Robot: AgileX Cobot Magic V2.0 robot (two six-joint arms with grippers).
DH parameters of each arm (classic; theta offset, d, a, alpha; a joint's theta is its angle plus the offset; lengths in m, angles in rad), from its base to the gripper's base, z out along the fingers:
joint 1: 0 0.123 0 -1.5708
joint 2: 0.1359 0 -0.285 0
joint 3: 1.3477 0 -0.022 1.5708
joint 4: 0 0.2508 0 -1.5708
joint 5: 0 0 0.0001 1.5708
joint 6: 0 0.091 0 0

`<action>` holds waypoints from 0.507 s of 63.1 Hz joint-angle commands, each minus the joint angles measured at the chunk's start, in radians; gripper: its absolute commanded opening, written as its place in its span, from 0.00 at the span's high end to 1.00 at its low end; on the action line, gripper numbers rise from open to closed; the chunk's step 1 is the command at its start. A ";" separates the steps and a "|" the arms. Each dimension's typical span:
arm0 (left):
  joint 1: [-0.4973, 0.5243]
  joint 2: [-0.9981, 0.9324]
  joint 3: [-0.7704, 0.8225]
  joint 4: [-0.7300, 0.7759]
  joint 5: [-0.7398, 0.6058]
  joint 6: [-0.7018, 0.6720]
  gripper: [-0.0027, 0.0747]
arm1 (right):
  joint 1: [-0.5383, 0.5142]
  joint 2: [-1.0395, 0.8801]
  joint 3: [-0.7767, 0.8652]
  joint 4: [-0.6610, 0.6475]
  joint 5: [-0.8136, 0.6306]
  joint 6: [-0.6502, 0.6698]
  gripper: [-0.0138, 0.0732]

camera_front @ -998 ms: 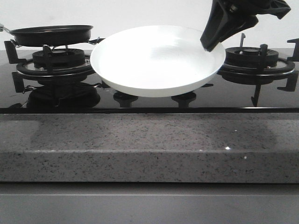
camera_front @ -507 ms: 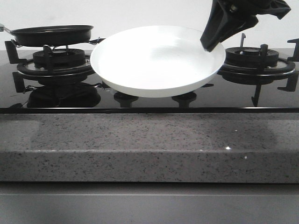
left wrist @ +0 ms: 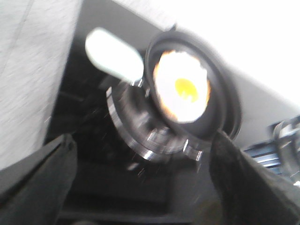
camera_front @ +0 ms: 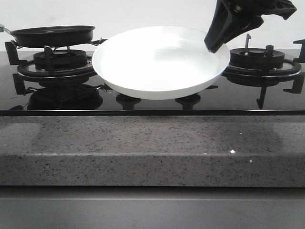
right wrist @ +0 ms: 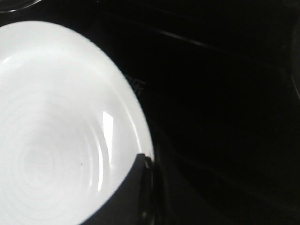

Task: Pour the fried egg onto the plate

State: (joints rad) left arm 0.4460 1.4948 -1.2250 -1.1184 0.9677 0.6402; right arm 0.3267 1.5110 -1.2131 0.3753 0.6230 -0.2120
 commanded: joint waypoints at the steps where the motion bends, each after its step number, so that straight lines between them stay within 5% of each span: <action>1: 0.002 0.036 -0.070 -0.132 0.015 0.011 0.24 | 0.001 -0.036 -0.026 0.025 -0.043 -0.007 0.98; 32: -0.026 0.326 -0.221 -0.355 0.053 0.011 0.24 | 0.001 -0.036 -0.026 0.025 -0.043 -0.007 0.98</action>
State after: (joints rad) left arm 0.4340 1.8302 -1.3920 -1.3629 0.9907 0.6461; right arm 0.3267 1.5110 -1.2131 0.3753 0.6230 -0.2120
